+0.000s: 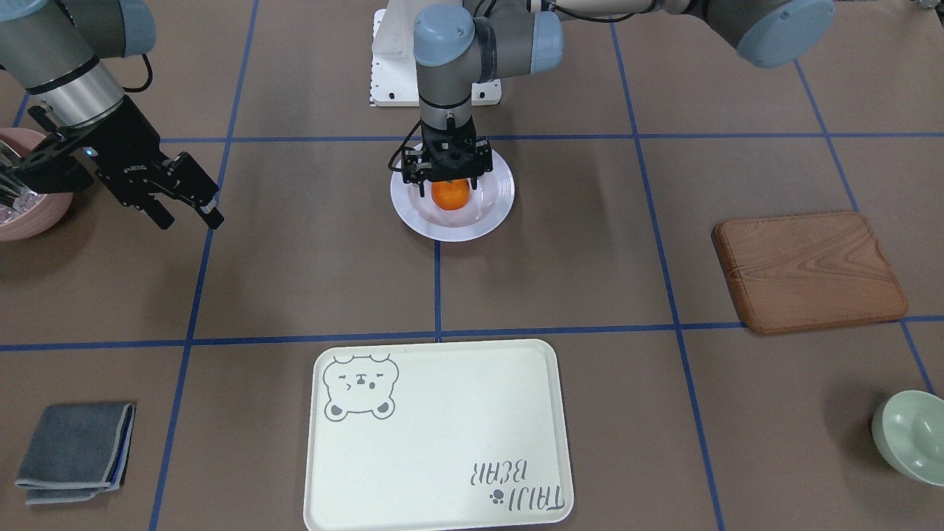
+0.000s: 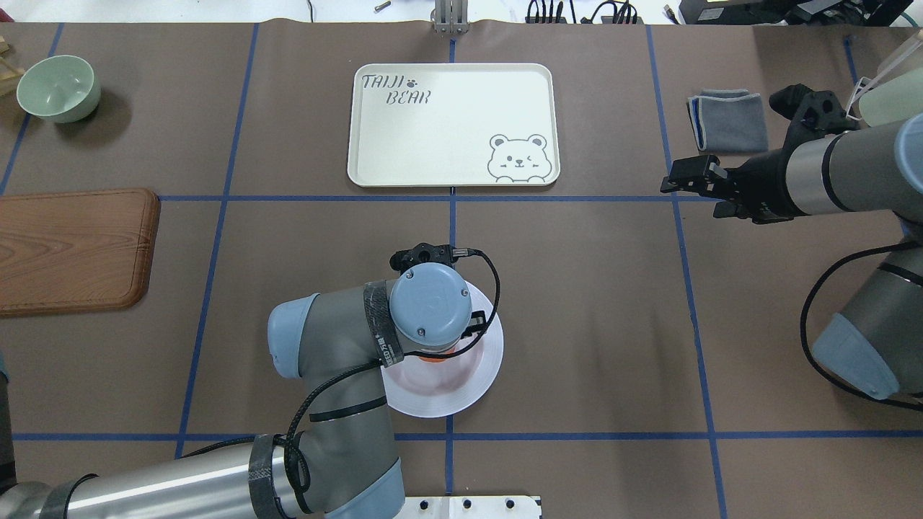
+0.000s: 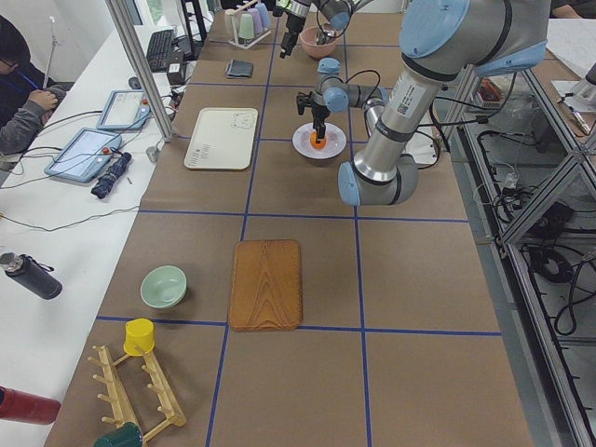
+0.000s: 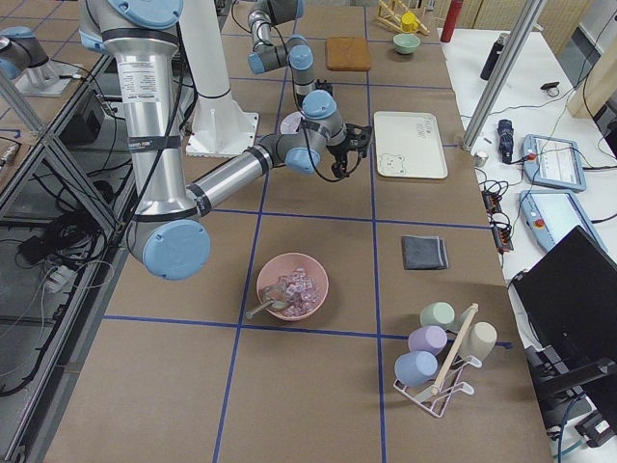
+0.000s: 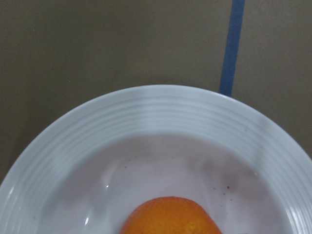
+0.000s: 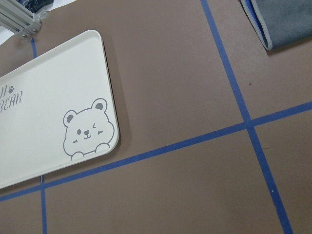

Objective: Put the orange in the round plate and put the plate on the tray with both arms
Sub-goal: 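Carry the orange with the left gripper and lower it onto the white plate, then withdraw the left gripper while the right gripper moves to the plate rim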

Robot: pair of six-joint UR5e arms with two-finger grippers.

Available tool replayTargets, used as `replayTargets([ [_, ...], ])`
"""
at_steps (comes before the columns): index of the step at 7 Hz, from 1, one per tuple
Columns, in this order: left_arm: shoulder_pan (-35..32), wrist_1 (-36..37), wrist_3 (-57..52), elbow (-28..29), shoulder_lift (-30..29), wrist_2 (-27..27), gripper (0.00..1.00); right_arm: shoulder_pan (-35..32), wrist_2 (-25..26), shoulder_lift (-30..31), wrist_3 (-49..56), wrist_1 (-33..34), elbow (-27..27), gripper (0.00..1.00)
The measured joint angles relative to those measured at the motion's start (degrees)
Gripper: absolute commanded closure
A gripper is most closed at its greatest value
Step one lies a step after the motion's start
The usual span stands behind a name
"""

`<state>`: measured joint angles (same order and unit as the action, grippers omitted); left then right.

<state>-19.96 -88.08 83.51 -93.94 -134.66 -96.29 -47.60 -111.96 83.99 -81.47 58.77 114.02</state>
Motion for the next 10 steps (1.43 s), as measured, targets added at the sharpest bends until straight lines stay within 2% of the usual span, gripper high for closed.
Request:
replayTargets([
  [2, -5.0, 3.7, -7.2, -6.7, 3.1, -2.3, 0.02, 1.7, 0.4, 0.2, -1.3, -2.8, 0.0, 0.00],
  [3, -10.3, 6.6, -13.7, -10.1, 5.9, -6.3, 0.02, 3.7, 2.3, 0.3, -5.0, -5.3, 0.0, 0.00],
  [4, -16.7, 8.2, -21.2, -12.4, 9.4, -10.0, 0.02, 7.0, 6.2, 0.5, -9.5, -7.9, 0.1, 0.00],
  [5, -23.6, 8.9, -29.8, -13.5, 13.2, -13.1, 0.02, 11.4, 11.7, 0.6, -14.3, -9.8, 0.1, 0.00],
  [7, -37.4, 9.2, -52.1, -12.5, 21.1, -19.9, 0.02, 22.3, 25.9, 0.2, -22.9, -10.9, 1.3, 0.01],
  [10, -54.5, 8.5, -80.3, -3.8, 27.8, -24.4, 0.02, 36.5, 43.8, -1.5, -31.5, -10.7, 1.2, 0.00],
])
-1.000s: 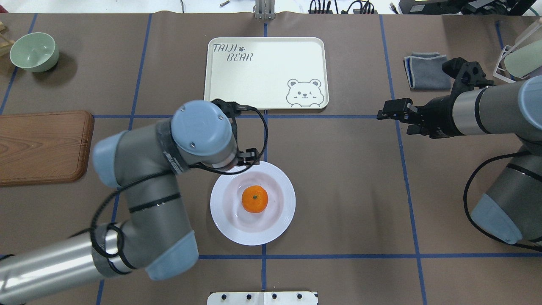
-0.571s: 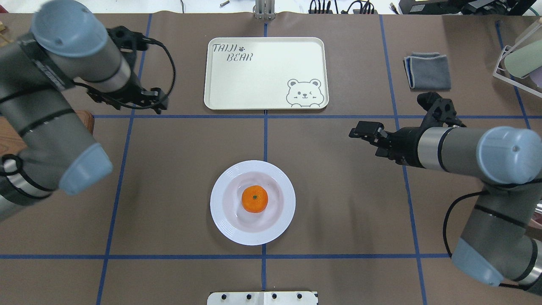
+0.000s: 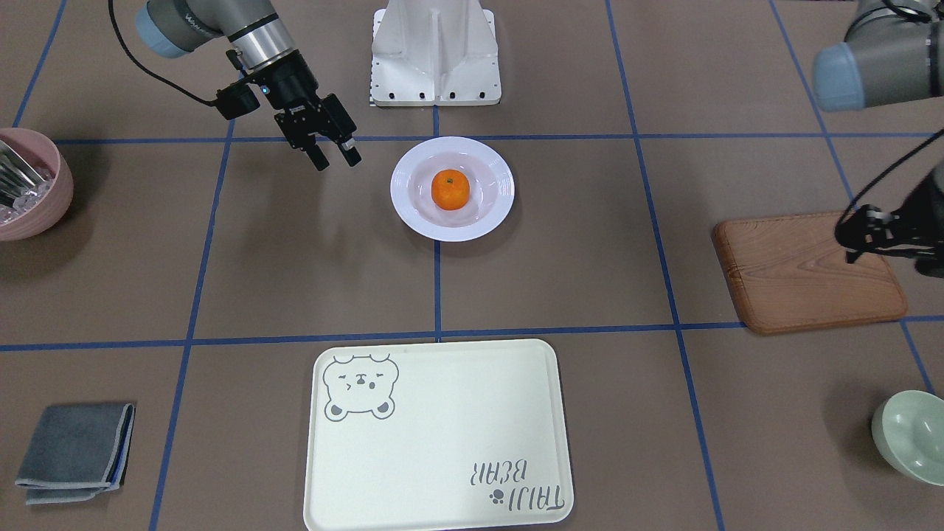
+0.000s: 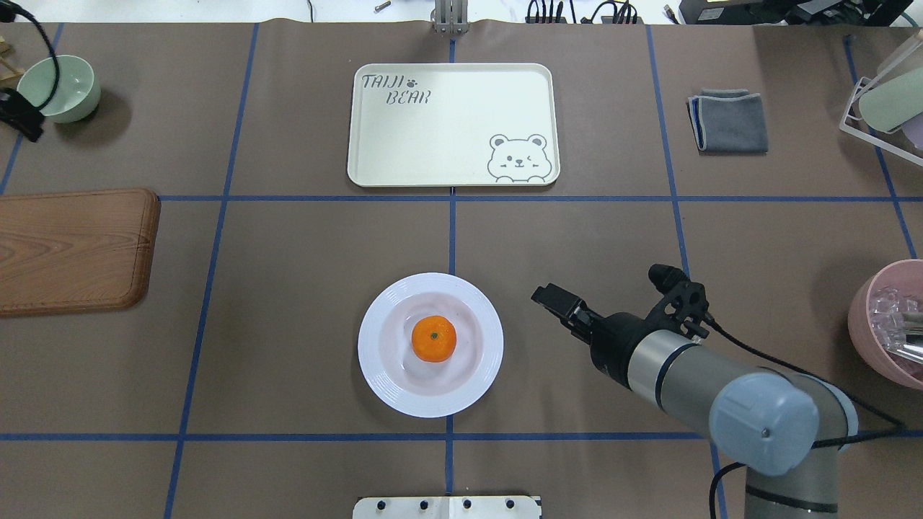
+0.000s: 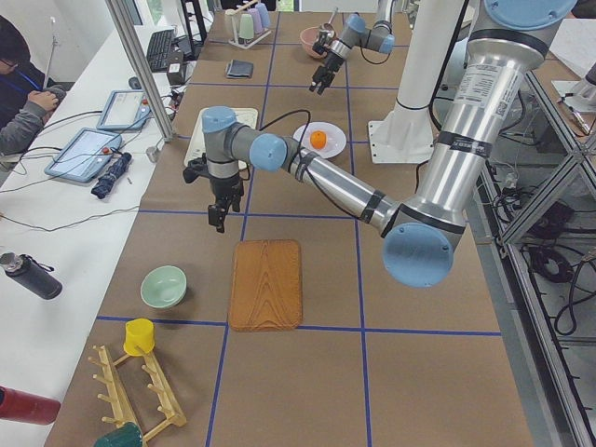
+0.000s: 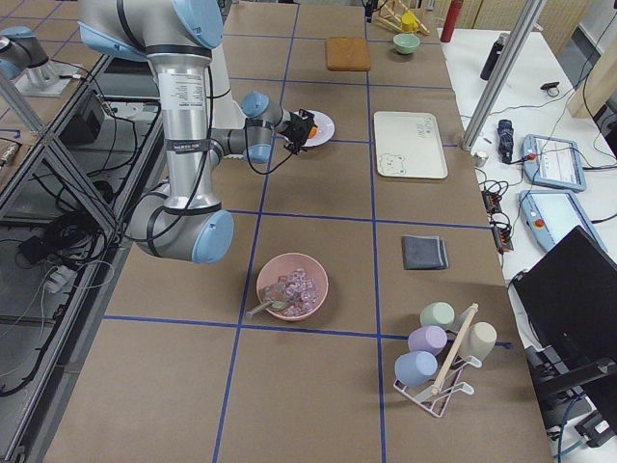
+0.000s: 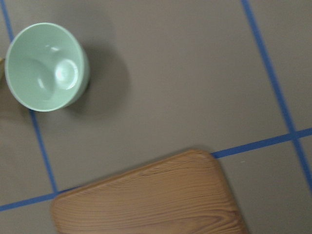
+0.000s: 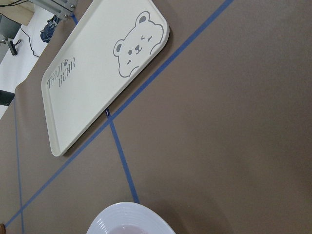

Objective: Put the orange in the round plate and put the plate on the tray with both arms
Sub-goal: 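Withdraw the left gripper while the right gripper moves to the plate rim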

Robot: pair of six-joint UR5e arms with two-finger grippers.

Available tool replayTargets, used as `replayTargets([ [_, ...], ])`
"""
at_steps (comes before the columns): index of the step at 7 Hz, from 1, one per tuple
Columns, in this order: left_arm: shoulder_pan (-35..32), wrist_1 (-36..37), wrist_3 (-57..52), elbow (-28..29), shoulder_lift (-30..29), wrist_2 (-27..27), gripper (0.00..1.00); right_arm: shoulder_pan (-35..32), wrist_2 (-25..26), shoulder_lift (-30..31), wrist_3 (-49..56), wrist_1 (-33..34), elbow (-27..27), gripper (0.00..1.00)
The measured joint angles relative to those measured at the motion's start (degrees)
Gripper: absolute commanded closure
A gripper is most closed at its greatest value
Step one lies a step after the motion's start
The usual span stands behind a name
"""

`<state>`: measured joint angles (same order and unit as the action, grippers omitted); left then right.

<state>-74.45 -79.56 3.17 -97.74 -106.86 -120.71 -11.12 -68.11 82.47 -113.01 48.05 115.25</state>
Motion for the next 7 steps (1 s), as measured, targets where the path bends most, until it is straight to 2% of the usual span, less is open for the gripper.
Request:
replayTargets([
  [1, -5.4, 0.0, -5.5, 3.9, 0.8, -3.3, 0.02, 3.7, 4.3, -1.1, -1.2, 0.1, -1.0, 0.02],
  [2, -10.1, 0.0, -10.8, 8.0, 1.4, -6.7, 0.02, 6.9, 8.2, -3.0, -1.9, 0.0, -3.1, 0.09],
  [3, -13.9, 0.0, -15.9, 11.1, 2.3, -8.5, 0.02, 9.0, 11.0, -5.2, -2.4, 0.0, -6.0, 0.24],
  [5, -19.2, 0.0, -21.1, 13.2, 6.0, -9.5, 0.02, 11.1, 13.4, -7.5, -3.0, 0.0, -9.6, 0.26],
  [6, -20.8, -0.1, -21.8, 13.2, 8.1, -10.5, 0.02, 11.7, 13.8, -7.8, -3.2, 0.1, -10.2, 0.35],
  [7, -21.9, -0.3, -22.0, 12.9, 9.7, -12.2, 0.02, 11.9, 14.0, -8.3, -3.6, 0.1, -11.0, 0.36],
])
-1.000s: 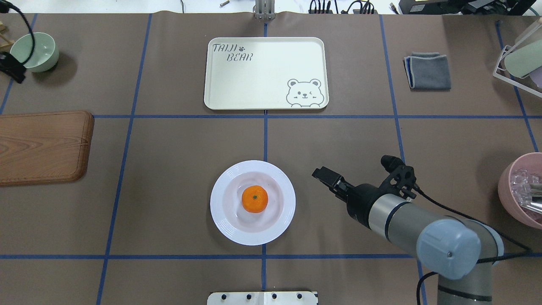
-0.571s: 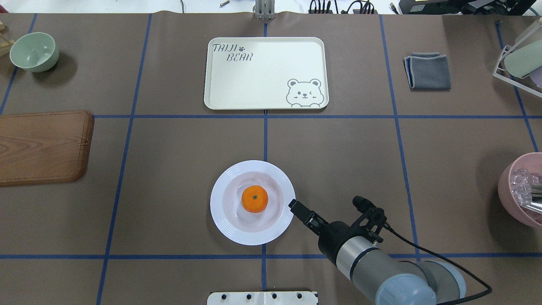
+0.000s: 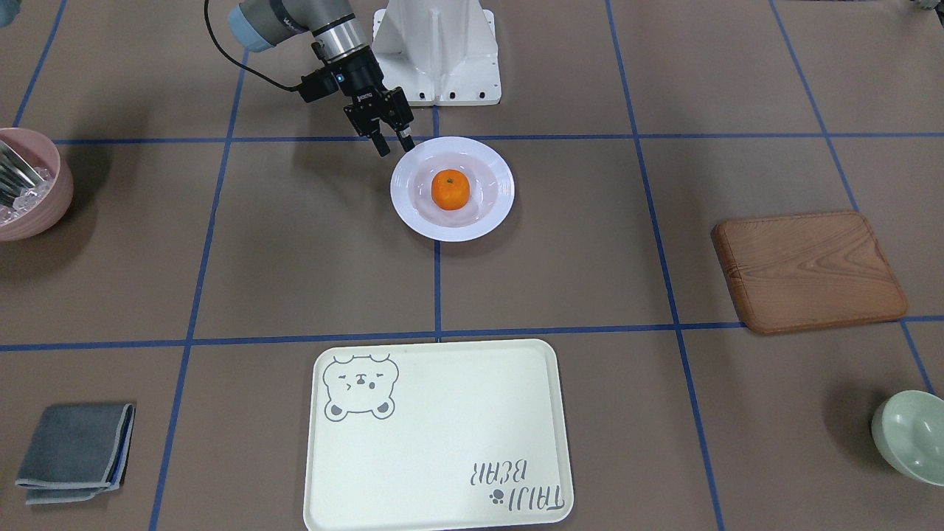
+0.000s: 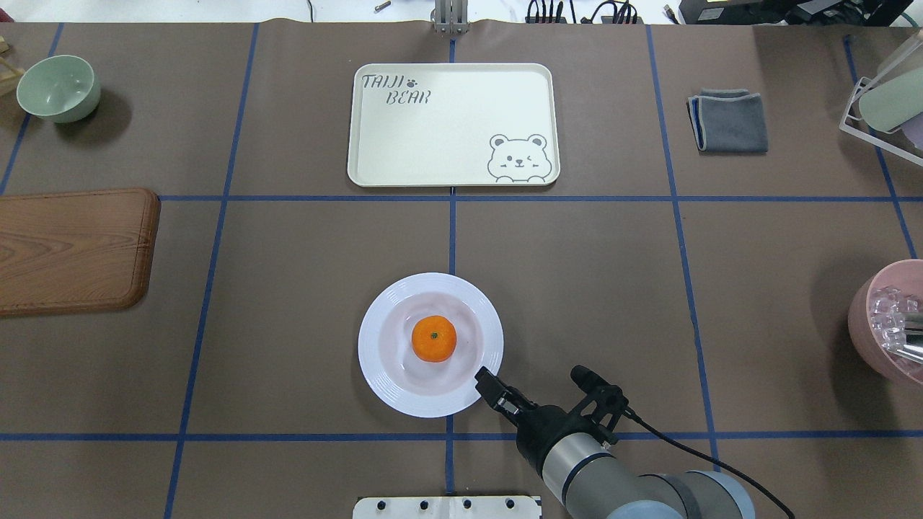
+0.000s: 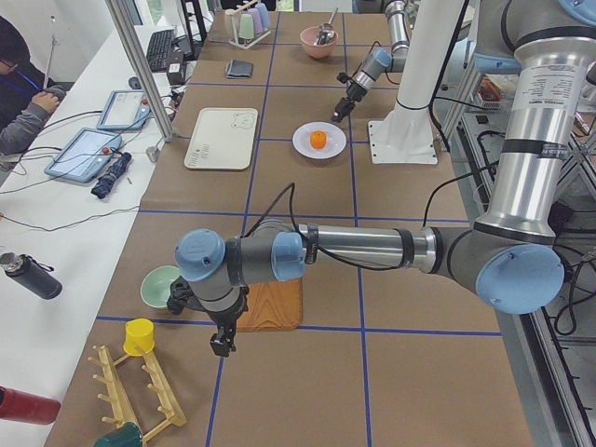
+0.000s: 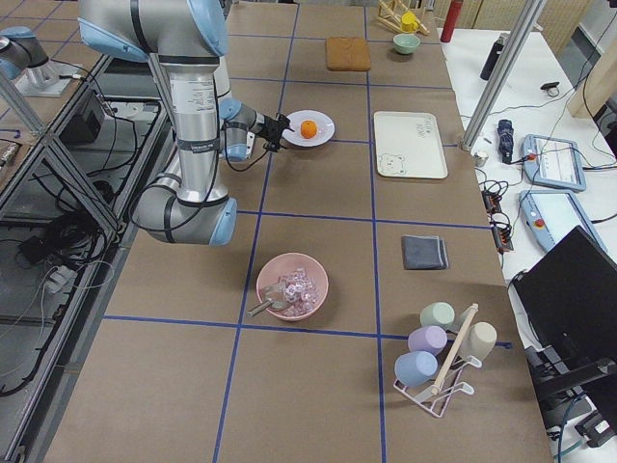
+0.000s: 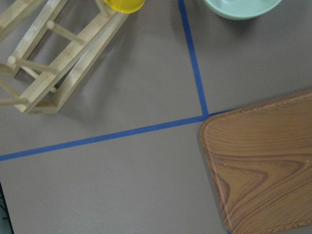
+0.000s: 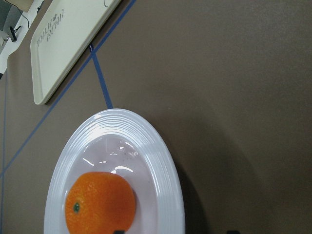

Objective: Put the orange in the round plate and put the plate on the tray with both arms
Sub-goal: 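Withdraw the left gripper while the right gripper moves to the plate rim, then grasp the white plate rim with the right gripper and lift it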

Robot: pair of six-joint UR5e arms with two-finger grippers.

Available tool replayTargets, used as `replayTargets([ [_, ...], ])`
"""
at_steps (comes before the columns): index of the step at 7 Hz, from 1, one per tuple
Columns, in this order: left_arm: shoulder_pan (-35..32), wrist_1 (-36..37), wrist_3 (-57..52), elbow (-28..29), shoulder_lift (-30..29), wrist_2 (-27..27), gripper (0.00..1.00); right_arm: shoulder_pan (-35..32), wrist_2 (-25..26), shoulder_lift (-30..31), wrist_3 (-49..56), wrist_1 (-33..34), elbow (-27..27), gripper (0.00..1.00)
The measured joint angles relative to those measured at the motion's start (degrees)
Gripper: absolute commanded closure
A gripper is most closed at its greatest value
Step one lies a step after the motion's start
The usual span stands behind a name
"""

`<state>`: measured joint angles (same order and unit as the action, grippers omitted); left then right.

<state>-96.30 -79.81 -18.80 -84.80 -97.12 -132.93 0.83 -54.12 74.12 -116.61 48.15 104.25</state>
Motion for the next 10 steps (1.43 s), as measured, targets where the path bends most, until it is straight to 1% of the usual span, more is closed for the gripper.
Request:
replayTargets([
  [1, -0.4, -0.1, 0.0, -0.2, 0.8, -1.2, 0.02, 0.1, 0.2, -1.3, -0.7, 0.0, -1.5, 0.39],
  [2, -0.6, -0.1, 0.0, -0.3, 1.1, -1.6, 0.02, 0.0, 0.3, -2.5, -1.0, 0.0, -2.8, 0.49],
  [3, -0.6, -0.1, 0.0, -0.3, 1.1, -1.8, 0.02, -0.1, 0.3, -3.1, -1.3, 0.0, -3.7, 0.62],
  [4, -0.6, -0.1, 0.0, -0.4, 1.2, -1.9, 0.02, -0.4, 0.3, -3.4, -1.5, 0.0, -4.2, 0.88],
  [5, -0.7, -0.1, 0.0, -0.4, 1.2, -1.9, 0.02, -0.6, 0.3, -3.7, -1.8, 0.0, -4.5, 1.00],
  [9, -0.8, -0.1, -0.1, -0.7, 1.3, -1.9, 0.02, -1.5, 0.3, -4.4, -2.5, -0.6, -5.1, 1.00],
  [10, -0.9, -0.1, 0.0, -1.0, 1.5, -1.9, 0.02, -1.9, 0.5, -4.4, -3.0, -1.7, -5.1, 1.00],
])
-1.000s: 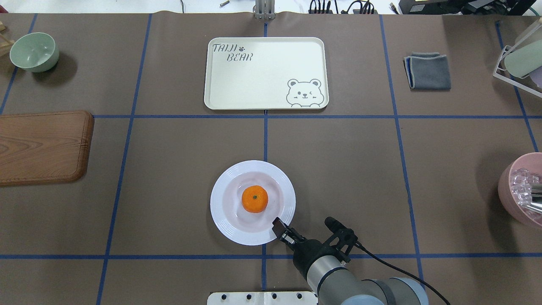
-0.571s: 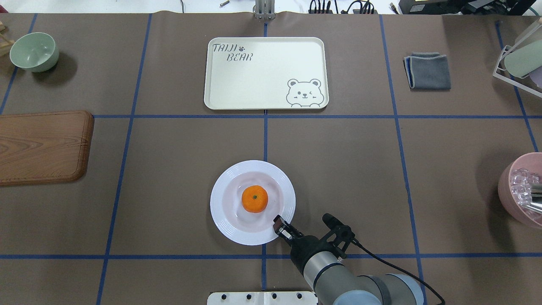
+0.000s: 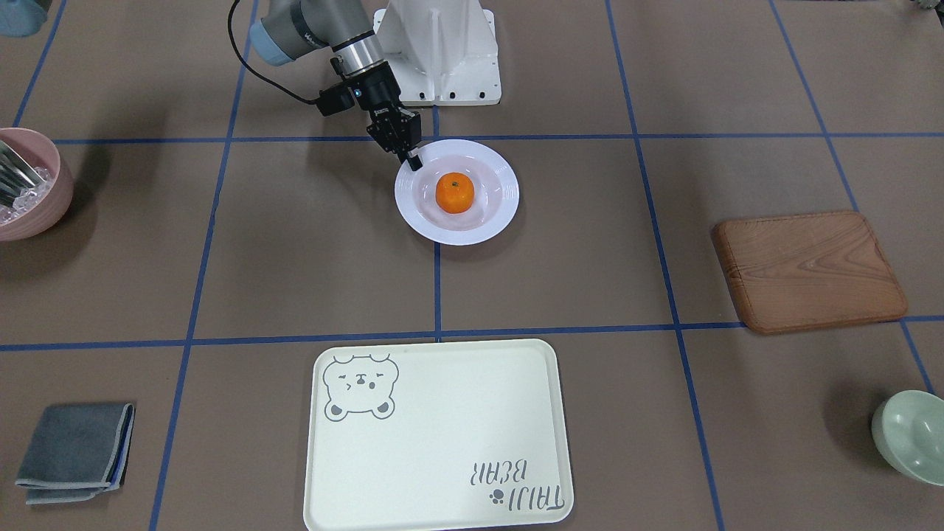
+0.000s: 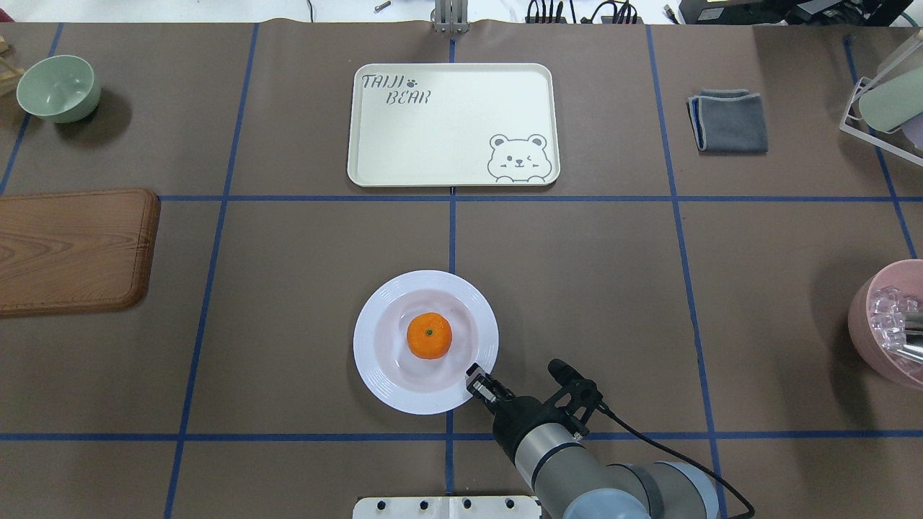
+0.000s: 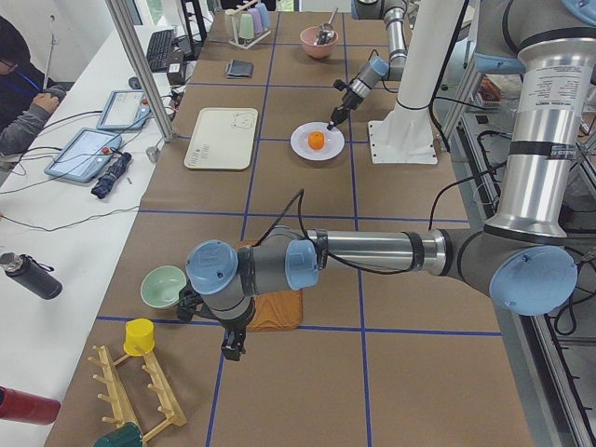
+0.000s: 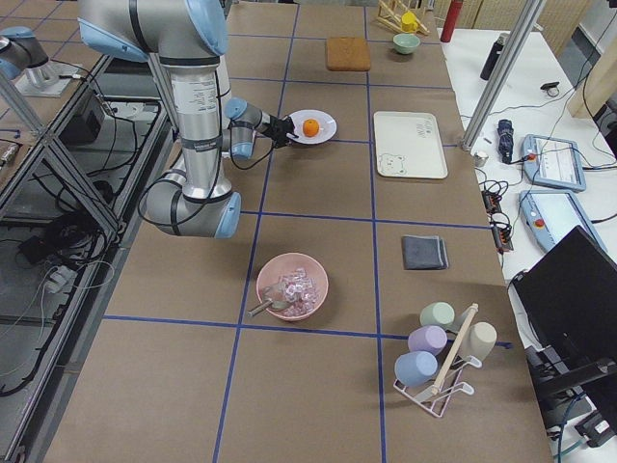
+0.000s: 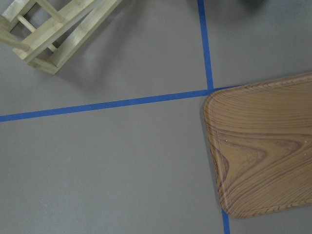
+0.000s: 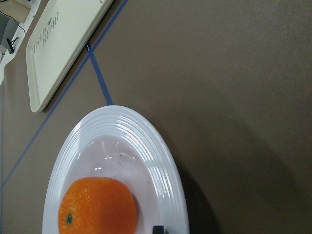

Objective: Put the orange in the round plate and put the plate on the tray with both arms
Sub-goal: 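Grasp the white plate rim with the right gripper and lift it, then carry the plate with the orange onto the bear tray with the right gripper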

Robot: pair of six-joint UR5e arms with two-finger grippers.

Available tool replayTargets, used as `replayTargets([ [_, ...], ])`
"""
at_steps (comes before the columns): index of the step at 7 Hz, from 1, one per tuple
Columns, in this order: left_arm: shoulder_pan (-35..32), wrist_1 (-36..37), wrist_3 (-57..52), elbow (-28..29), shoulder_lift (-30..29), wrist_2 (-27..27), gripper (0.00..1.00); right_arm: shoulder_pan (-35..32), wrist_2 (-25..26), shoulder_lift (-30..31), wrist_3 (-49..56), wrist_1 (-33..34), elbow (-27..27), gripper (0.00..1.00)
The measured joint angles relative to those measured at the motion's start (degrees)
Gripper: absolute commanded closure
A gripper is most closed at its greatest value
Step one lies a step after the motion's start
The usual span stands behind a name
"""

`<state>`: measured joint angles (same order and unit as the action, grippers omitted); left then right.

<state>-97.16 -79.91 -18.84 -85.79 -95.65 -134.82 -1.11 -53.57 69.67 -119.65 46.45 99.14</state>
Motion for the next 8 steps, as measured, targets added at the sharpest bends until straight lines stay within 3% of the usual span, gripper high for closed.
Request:
replayTargets([
  [3, -0.1, -1.6, 1.7, -2.6, 2.7, -0.1, 0.02, -2.1, 2.1, -0.3, -2.2, -6.7, 0.1, 1.00],
  [6, -0.1, -3.6, 10.3, -8.8, 7.4, -1.1, 0.02, -6.1, 2.2, -1.5, -3.4, -13.7, 0.2, 1.00],
  [8, -0.1, -6.8, 13.0, -10.4, 9.9, -1.6, 0.02, -8.8, 2.2, -3.3, -3.9, -15.6, 0.0, 1.00],
])
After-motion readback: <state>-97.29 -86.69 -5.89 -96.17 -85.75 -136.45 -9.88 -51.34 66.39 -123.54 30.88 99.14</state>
